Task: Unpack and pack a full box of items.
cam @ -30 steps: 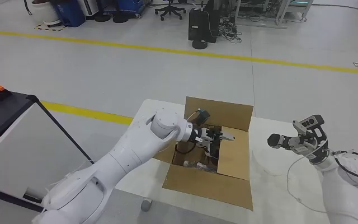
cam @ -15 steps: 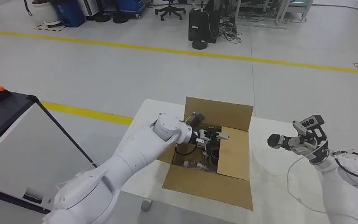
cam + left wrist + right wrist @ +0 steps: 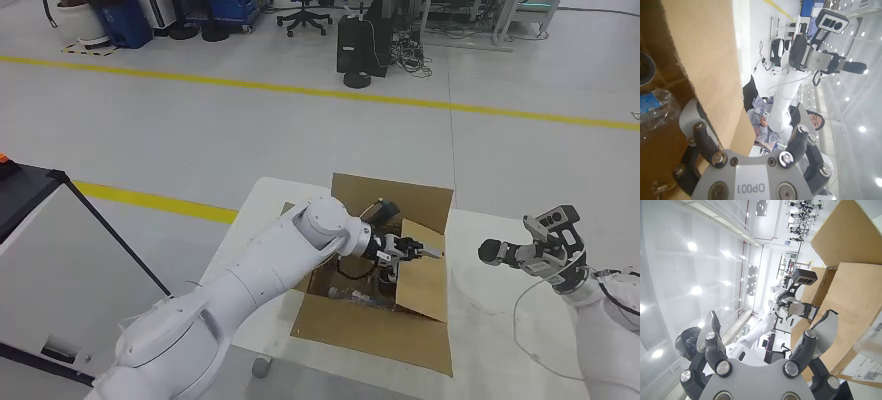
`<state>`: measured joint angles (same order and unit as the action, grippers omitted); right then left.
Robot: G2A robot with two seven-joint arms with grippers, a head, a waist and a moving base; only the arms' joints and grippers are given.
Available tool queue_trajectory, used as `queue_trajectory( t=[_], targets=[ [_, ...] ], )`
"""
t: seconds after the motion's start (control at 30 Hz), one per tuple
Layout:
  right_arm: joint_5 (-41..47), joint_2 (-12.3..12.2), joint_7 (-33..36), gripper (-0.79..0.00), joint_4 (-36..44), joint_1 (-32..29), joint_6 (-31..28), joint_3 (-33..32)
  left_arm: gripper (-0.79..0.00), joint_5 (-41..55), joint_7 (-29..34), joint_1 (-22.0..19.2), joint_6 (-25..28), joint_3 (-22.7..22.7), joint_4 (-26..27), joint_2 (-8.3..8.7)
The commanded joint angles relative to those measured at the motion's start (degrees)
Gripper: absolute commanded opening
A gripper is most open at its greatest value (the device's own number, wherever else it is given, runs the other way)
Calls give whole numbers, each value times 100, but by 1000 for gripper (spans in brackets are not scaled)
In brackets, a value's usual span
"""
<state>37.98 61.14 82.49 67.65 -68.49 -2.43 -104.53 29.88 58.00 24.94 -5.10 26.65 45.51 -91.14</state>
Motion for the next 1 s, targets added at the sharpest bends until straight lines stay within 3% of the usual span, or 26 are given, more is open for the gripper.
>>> queue_trajectory(
  t=[0.0,0.2,0.4,0.67,0.97],
  targets=[
    [0,0,0,0,0,0,0,0,0,-45,66,-90,73,-13,85,-67],
    [59,1,-106,0,62,-33,-7,-24,0,-232,317,-365,214,-135,279,-288],
    [584,-65,-155,0,441,-403,-134,-554,0,-227,570,-588,432,-282,136,-591],
    [985,-136,-266,0,705,-757,-171,-1064,0,-175,661,-809,1033,-456,-366,-1080],
    [1043,-150,-294,0,1057,-930,-101,-894,0,131,734,-811,1634,-509,-1250,-1627]
  ],
)
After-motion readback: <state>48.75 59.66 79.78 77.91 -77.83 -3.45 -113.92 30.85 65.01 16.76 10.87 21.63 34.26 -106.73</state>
